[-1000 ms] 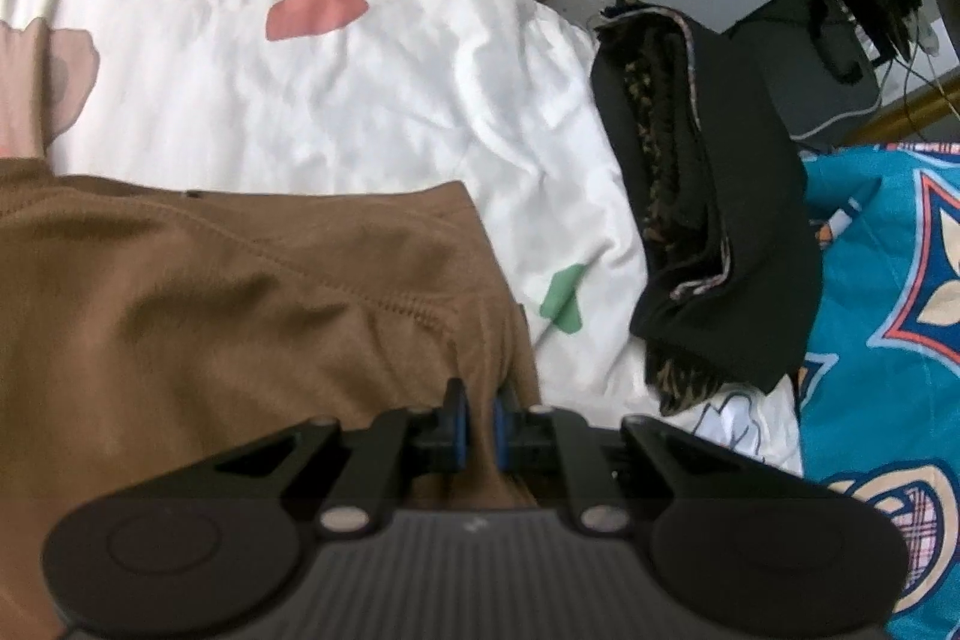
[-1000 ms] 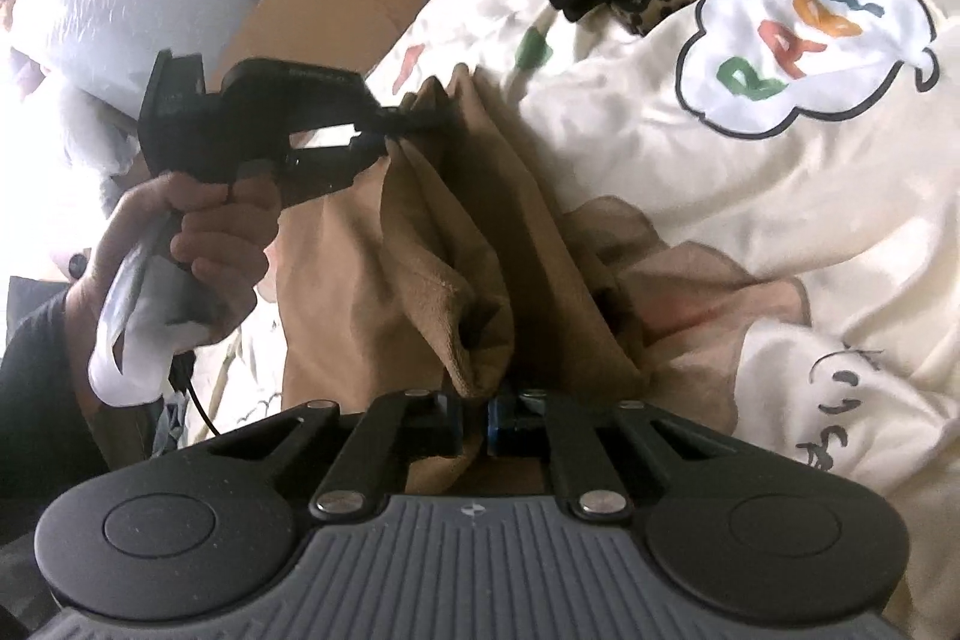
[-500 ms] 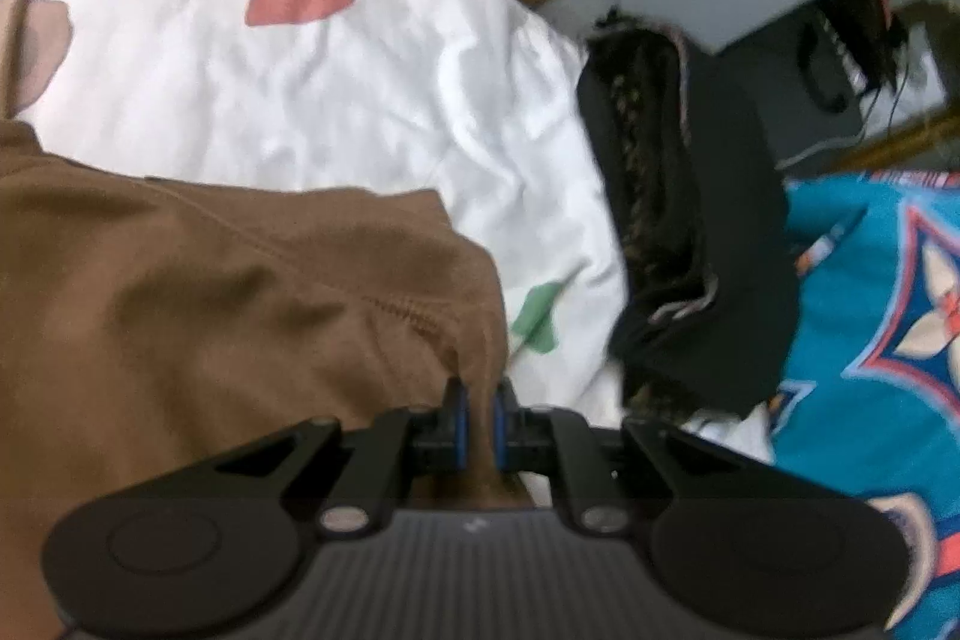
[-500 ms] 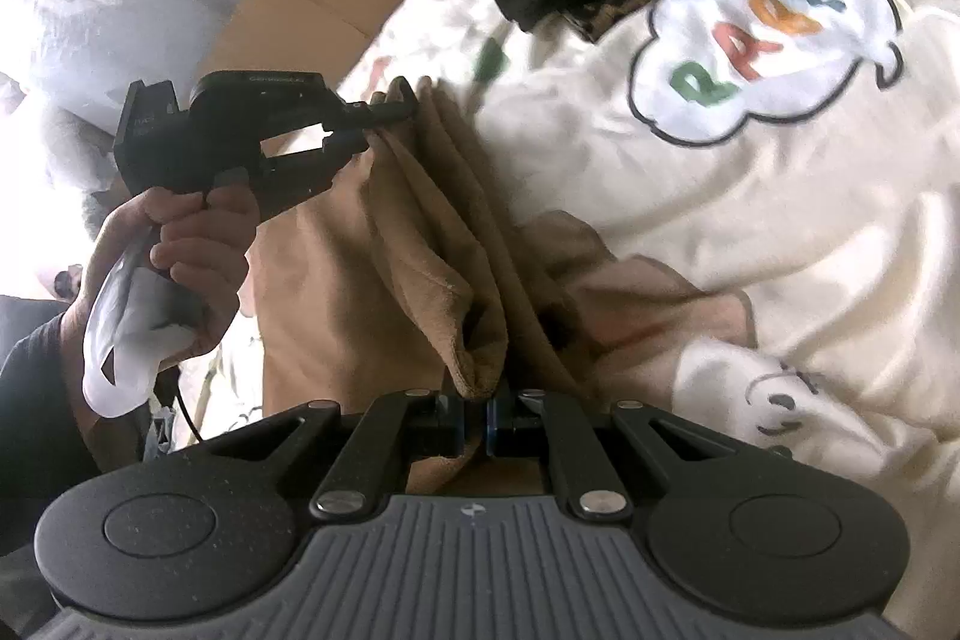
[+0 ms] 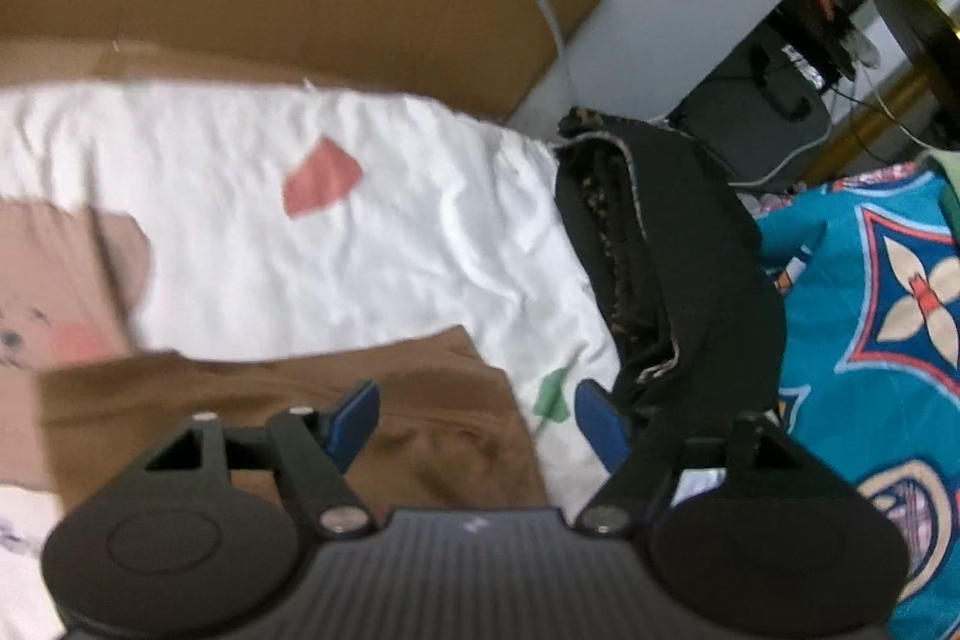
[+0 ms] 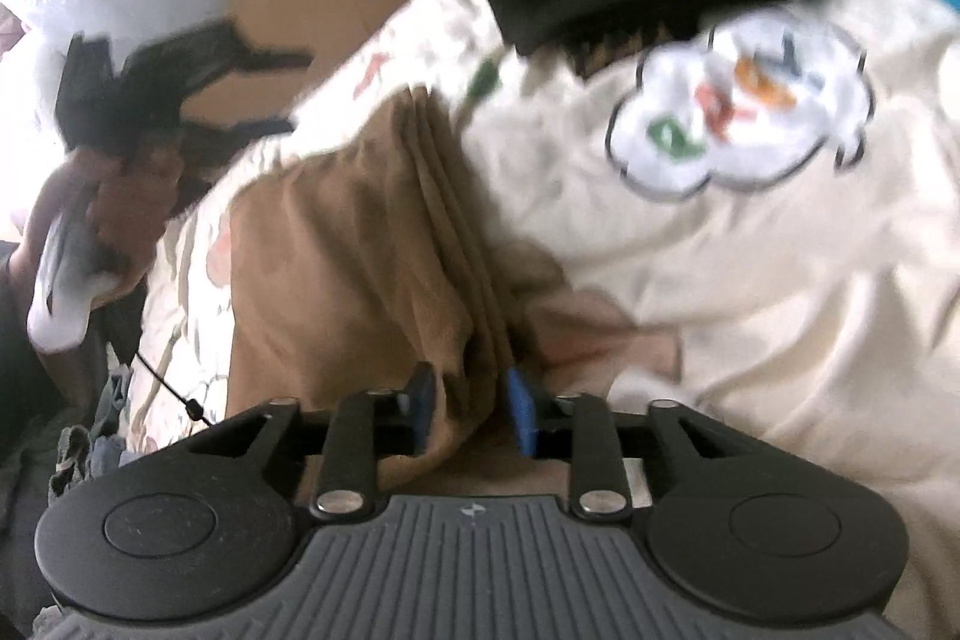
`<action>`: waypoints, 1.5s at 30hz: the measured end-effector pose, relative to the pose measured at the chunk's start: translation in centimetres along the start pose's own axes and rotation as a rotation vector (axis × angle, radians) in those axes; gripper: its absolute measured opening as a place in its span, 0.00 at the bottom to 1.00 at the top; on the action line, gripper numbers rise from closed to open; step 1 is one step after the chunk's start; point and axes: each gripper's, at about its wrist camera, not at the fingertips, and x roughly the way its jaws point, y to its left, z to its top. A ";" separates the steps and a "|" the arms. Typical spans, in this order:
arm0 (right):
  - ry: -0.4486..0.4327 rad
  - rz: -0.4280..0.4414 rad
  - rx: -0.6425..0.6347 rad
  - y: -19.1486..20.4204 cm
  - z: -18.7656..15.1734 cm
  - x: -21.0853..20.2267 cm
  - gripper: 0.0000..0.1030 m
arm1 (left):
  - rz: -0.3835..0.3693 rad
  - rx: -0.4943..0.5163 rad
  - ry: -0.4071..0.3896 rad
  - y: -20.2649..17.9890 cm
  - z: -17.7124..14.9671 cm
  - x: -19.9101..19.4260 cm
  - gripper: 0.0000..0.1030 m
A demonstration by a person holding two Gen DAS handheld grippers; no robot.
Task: Fold clothes
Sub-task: 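Lower the shirt onto the sheet and open the right tool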
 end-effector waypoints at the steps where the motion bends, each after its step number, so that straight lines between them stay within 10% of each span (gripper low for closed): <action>1: -0.014 -0.001 -0.003 0.0 0.4 -0.3 0.33 | 0.009 0.013 -0.009 0.4 -0.1 -0.9 0.76; 12: -0.109 0.019 -0.066 1.6 5.5 -1.0 0.38 | 0.120 -0.130 -0.113 7.9 -1.5 -7.7 0.81; 29: 0.025 0.055 -0.209 8.5 15.6 8.0 0.50 | 0.224 -0.254 -0.102 15.9 -5.2 -11.1 0.85; 45: 0.151 0.131 0.167 4.9 19.0 19.1 0.52 | 0.197 -0.278 -0.032 17.4 -5.7 -6.5 0.75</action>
